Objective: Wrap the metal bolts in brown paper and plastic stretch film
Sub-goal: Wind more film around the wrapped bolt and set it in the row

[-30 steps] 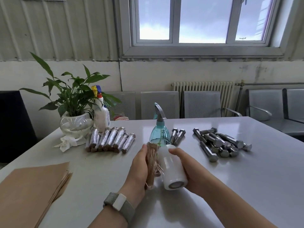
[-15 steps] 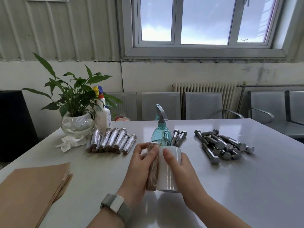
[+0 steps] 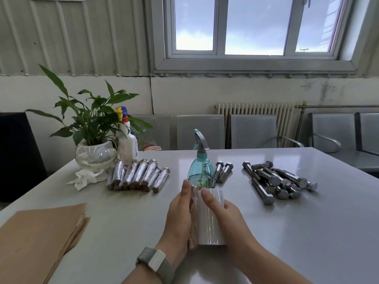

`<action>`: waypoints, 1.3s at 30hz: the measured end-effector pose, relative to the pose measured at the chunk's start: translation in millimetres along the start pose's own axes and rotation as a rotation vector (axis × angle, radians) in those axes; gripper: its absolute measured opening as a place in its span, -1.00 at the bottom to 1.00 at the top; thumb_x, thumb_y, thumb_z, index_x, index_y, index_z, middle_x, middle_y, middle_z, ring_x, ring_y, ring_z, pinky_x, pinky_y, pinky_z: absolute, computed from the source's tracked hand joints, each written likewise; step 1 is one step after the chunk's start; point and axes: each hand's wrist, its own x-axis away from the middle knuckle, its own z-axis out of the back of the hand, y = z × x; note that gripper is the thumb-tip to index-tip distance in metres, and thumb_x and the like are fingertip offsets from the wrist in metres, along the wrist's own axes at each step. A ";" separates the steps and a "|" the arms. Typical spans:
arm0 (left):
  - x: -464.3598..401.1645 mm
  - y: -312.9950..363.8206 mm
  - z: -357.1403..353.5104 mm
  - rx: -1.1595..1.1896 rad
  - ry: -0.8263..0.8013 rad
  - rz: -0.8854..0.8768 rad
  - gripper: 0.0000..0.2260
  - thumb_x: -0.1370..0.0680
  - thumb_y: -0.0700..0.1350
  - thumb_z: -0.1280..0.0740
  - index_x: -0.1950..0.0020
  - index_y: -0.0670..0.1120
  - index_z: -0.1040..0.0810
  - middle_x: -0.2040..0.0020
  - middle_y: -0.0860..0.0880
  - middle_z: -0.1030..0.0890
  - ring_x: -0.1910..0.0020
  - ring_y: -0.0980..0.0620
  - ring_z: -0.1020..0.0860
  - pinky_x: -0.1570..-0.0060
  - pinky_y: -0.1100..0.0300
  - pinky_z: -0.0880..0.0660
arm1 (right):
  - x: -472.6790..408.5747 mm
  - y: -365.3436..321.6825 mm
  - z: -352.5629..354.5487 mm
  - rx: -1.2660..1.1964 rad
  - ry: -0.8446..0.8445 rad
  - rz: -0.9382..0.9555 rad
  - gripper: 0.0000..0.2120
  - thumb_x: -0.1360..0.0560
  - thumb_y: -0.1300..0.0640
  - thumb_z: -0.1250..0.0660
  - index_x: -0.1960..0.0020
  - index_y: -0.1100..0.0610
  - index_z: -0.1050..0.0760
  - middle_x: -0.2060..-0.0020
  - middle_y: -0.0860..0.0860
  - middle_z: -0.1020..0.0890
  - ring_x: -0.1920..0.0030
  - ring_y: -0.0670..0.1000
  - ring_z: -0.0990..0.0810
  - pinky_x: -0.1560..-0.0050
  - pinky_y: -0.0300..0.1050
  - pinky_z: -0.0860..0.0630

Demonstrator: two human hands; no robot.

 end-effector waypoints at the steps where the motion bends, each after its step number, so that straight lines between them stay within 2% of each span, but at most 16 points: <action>1: -0.6 0.3 0.2 -0.018 0.003 -0.018 -0.45 -0.50 0.28 -0.18 -0.09 -0.16 -0.63 0.01 -0.21 -0.69 0.02 -0.17 -0.67 0.09 -0.01 -0.62 | -0.9 -2.0 2.2 0.011 -0.039 -0.013 -0.41 -0.28 -0.28 -0.43 -0.09 0.15 -0.60 0.07 0.12 -0.72 0.06 0.11 -0.71 -0.02 0.07 -0.62; 4: -2.8 3.7 4.5 -0.044 0.000 -0.066 -0.47 -0.53 0.26 -0.15 -0.07 -0.17 -0.61 0.05 -0.21 -0.69 0.05 -0.17 -0.67 0.09 -0.02 -0.62 | -3.7 -6.0 4.4 0.082 -0.037 0.034 -0.41 -0.34 -0.30 -0.39 -0.16 0.11 -0.54 0.01 0.09 -0.70 0.03 0.05 -0.70 0.04 -0.02 -0.62; 7: -4.0 7.7 5.2 -0.063 0.025 -0.096 -0.51 -0.51 0.25 -0.19 0.01 -0.16 -0.62 0.29 -0.10 -0.66 0.35 -0.03 -0.63 0.38 0.15 -0.55 | -3.9 -8.1 2.9 0.153 0.054 0.105 -0.41 -0.31 -0.34 -0.39 -0.13 0.08 -0.50 0.04 0.02 -0.68 0.11 -0.07 -0.70 0.22 -0.20 -0.58; 8: -3.9 8.3 4.6 -0.062 0.040 -0.095 -0.51 -0.50 0.23 -0.21 0.01 -0.19 -0.60 0.31 -0.10 -0.65 0.39 -0.01 -0.61 0.42 0.17 -0.53 | -3.2 -8.3 1.7 0.182 0.079 0.131 -0.42 -0.30 -0.37 -0.38 -0.10 0.04 -0.49 0.07 -0.02 -0.68 0.15 -0.13 -0.68 0.25 -0.24 -0.55; 10: -2.4 9.4 1.7 -0.020 0.042 -0.088 -0.50 -0.51 0.18 -0.24 -0.08 -0.27 -0.55 0.14 -0.23 -0.68 0.18 -0.18 -0.67 0.18 -0.03 -0.62 | -1.1 -6.5 -1.2 0.249 0.134 0.186 -0.42 -0.27 -0.47 -0.33 -0.03 -0.03 -0.47 0.12 -0.10 -0.65 0.19 -0.22 -0.65 0.24 -0.25 -0.53; 12: 0.0 10.1 -0.1 0.018 0.060 -0.074 -0.45 -0.48 0.18 -0.29 -0.13 -0.31 -0.50 -0.01 -0.35 -0.63 -0.02 -0.33 -0.62 -0.07 -0.24 -0.54 | -0.7 -3.0 -4.1 0.284 0.188 0.215 -0.44 -0.33 -0.51 -0.18 0.02 -0.05 -0.44 0.16 -0.11 -0.63 0.21 -0.23 -0.61 0.21 -0.20 -0.49; 14: 1.0 9.2 0.2 0.064 0.077 -0.045 -0.41 -0.40 0.19 -0.37 -0.14 -0.30 -0.48 -0.03 -0.35 -0.62 -0.02 -0.33 -0.61 -0.07 -0.24 -0.54 | -0.8 0.7 -6.1 0.297 0.241 0.228 -0.53 -0.45 -0.44 -0.06 0.06 -0.06 -0.41 0.18 -0.09 -0.61 0.23 -0.24 -0.59 0.23 -0.18 -0.44; 17: 0.8 6.5 1.9 0.198 0.067 0.022 -0.43 -0.37 0.13 -0.46 -0.17 -0.24 -0.43 -0.05 -0.31 -0.62 0.00 -0.28 -0.61 -0.04 -0.19 -0.56 | 0.3 3.2 -7.3 0.368 0.290 0.243 -0.56 -0.41 -0.43 -0.02 0.08 -0.09 -0.37 0.21 -0.08 -0.62 0.24 -0.21 -0.58 0.24 -0.13 -0.45; 19: 1.6 3.8 2.9 0.225 0.015 0.068 -0.47 -0.45 0.17 -0.39 -0.20 -0.22 -0.47 -0.11 -0.32 -0.61 -0.09 -0.30 -0.60 -0.08 -0.20 -0.53 | 0.2 3.8 -5.6 0.408 0.302 0.237 -0.54 -0.36 -0.49 -0.04 0.09 -0.13 -0.36 0.23 -0.09 -0.63 0.27 -0.22 -0.58 0.25 -0.12 -0.47; 22: 1.1 1.2 4.1 0.236 -0.026 0.103 -0.56 -0.52 0.17 -0.23 -0.12 -0.17 -0.59 -0.08 -0.30 -0.63 -0.05 -0.25 -0.62 0.01 -0.09 -0.57 | -1.5 1.9 -2.6 0.322 0.269 0.169 -0.47 -0.29 -0.53 -0.19 0.04 -0.11 -0.39 0.15 -0.06 -0.65 0.23 -0.16 -0.64 0.26 -0.13 -0.50; 24: -0.9 0.8 6.0 0.211 -0.023 0.112 -0.60 -0.56 0.08 -0.17 -0.11 -0.19 -0.61 -0.06 -0.29 -0.64 -0.02 -0.23 -0.64 0.09 -0.02 -0.60 | -4.2 0.3 1.0 0.147 0.183 0.080 -0.40 -0.23 -0.43 -0.35 -0.05 -0.01 -0.45 0.08 0.05 -0.67 0.15 -0.01 -0.69 0.24 -0.08 -0.57; 26: -1.9 1.6 7.9 0.136 -0.039 0.096 -0.59 -0.62 0.07 -0.13 -0.12 -0.20 -0.61 -0.05 -0.27 -0.66 -0.01 -0.20 -0.65 0.14 0.02 -0.62 | -5.0 -4.1 6.3 0.020 0.005 -0.041 -0.34 -0.26 -0.36 -0.46 -0.13 0.12 -0.54 0.05 0.12 -0.70 0.09 0.09 -0.71 0.21 -0.07 -0.61; 29: -4.7 1.9 13.4 -0.015 -0.037 -0.002 -0.55 -0.58 0.15 -0.13 -0.13 -0.17 -0.59 0.00 -0.20 -0.69 0.00 -0.16 -0.66 0.15 0.08 -0.61 | -4.5 -6.1 11.9 0.028 -0.170 -0.076 -0.39 -0.38 -0.34 -0.36 -0.17 0.13 -0.57 0.00 0.13 -0.71 -0.01 0.13 -0.69 0.05 -0.02 -0.62; 32: -8.2 3.5 16.3 -0.105 0.014 -0.064 -0.51 -0.53 0.21 -0.17 -0.09 -0.19 -0.57 0.06 -0.20 -0.69 0.07 -0.17 -0.67 0.14 0.02 -0.58 | -7.0 -6.0 9.0 0.110 -0.112 0.030 -0.40 -0.40 -0.35 -0.29 -0.14 0.14 -0.58 0.02 0.14 -0.71 0.00 0.13 -0.69 -0.11 0.14 -0.59; 36: -10.3 1.8 13.6 -0.181 0.081 -0.162 -0.50 -0.43 0.27 -0.27 -0.01 -0.16 -0.55 0.14 -0.16 -0.69 0.13 -0.11 -0.68 0.18 0.04 -0.58 | -6.2 -7.3 0.5 0.209 0.006 0.187 -0.36 -0.36 -0.41 -0.29 0.01 0.17 -0.59 0.12 0.20 -0.69 0.10 0.15 -0.69 -0.04 0.18 -0.58; 39: -6.6 -0.9 7.1 -0.177 0.093 -0.168 -0.50 -0.35 0.29 -0.31 -0.03 -0.10 -0.47 0.16 -0.08 -0.65 0.20 0.05 -0.66 0.24 0.17 -0.58 | -6.8 -1.6 -4.1 0.253 0.094 0.191 -0.26 -0.37 -0.51 -0.12 0.02 0.15 -0.57 0.13 0.16 -0.68 0.09 0.14 -0.67 -0.02 0.18 -0.59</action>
